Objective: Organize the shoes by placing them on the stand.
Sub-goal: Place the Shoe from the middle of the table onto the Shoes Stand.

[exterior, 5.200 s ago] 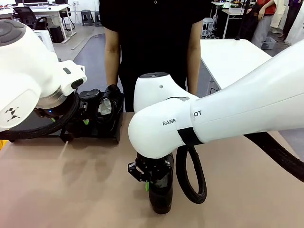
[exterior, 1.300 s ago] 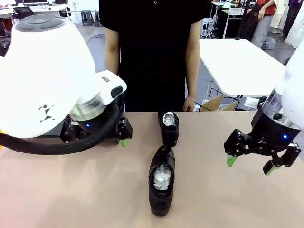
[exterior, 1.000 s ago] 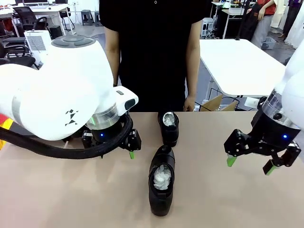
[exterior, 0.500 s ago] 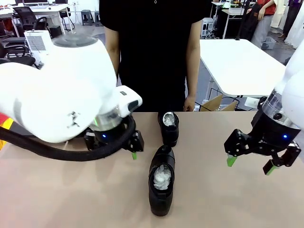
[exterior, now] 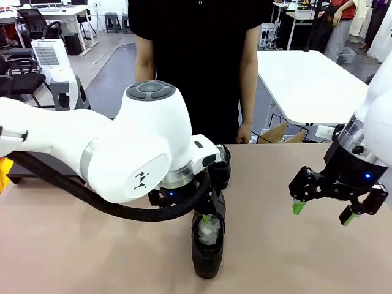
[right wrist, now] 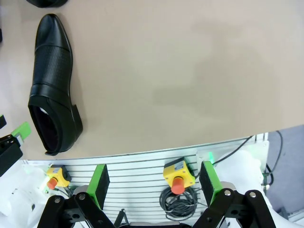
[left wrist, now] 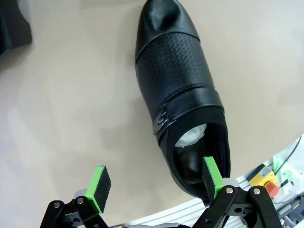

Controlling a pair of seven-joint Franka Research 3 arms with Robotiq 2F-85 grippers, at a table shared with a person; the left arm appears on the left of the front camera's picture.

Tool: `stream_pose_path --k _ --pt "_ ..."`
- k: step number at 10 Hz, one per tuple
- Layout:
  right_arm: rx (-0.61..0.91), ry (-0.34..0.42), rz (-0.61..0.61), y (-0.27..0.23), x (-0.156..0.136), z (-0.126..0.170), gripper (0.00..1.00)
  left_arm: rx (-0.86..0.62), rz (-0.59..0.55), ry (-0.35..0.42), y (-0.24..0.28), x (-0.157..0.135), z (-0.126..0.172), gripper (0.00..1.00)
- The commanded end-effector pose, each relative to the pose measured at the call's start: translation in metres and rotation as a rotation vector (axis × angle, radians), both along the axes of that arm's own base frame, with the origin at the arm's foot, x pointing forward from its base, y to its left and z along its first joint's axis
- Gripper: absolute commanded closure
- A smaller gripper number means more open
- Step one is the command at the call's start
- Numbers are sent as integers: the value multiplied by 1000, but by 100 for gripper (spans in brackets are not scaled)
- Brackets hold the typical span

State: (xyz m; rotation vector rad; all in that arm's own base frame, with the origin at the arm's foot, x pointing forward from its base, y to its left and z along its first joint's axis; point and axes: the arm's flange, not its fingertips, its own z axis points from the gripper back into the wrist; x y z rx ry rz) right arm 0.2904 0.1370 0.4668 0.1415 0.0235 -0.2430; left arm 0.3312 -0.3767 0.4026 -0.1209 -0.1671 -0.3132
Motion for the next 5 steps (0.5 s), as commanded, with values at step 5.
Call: stream_pose_path --k 5 --pt "14 3 16 -2 3 2 0 7 48 93 -17 12 -33 0"
